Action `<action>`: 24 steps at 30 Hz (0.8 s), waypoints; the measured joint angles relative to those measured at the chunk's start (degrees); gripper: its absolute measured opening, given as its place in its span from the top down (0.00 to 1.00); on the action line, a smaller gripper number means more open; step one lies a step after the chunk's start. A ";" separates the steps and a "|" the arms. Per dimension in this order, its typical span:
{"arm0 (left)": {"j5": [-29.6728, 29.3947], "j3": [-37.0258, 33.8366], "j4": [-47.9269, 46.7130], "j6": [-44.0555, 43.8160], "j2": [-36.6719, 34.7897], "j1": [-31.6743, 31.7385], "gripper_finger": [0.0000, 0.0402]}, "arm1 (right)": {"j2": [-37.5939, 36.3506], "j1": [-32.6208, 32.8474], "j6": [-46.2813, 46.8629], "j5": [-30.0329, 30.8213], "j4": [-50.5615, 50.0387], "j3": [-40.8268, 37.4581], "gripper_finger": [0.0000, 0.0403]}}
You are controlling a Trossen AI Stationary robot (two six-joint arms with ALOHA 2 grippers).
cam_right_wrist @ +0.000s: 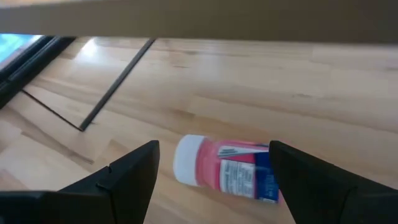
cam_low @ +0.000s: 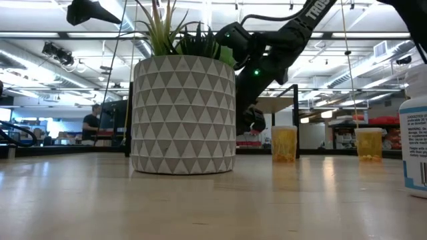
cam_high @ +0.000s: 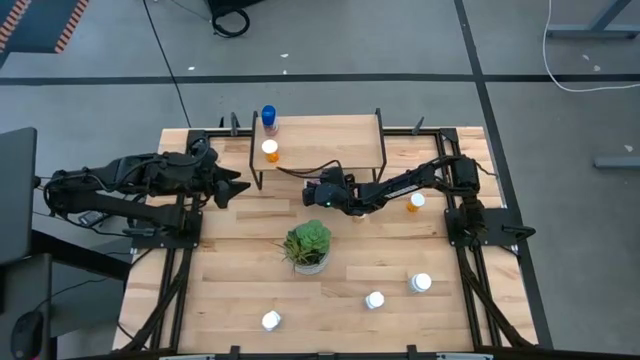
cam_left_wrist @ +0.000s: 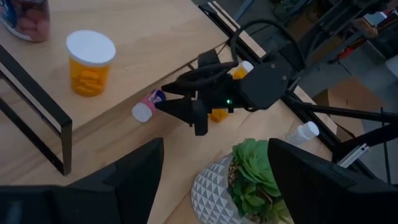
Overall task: Pick and place medicine bottles onto shelf by color
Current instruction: Put the pink pill bottle on the shelf
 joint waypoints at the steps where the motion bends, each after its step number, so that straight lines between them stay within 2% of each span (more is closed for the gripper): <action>1: 0.24 0.00 -0.20 0.00 0.00 0.00 0.27 | 0.02 0.00 -0.22 0.10 0.28 0.00 0.23; 7: 1.45 0.00 -0.62 -0.42 0.00 -0.02 0.27 | -0.02 -0.35 -2.38 3.25 0.55 0.00 0.23; 18: 1.47 0.00 -1.78 0.02 0.00 0.00 0.27 | -0.02 -2.46 -2.86 -1.09 -0.08 0.00 0.23; 24: 1.46 0.00 -1.76 0.04 0.00 -0.01 0.27 | -0.04 -2.99 -0.11 -1.30 -2.32 0.02 0.23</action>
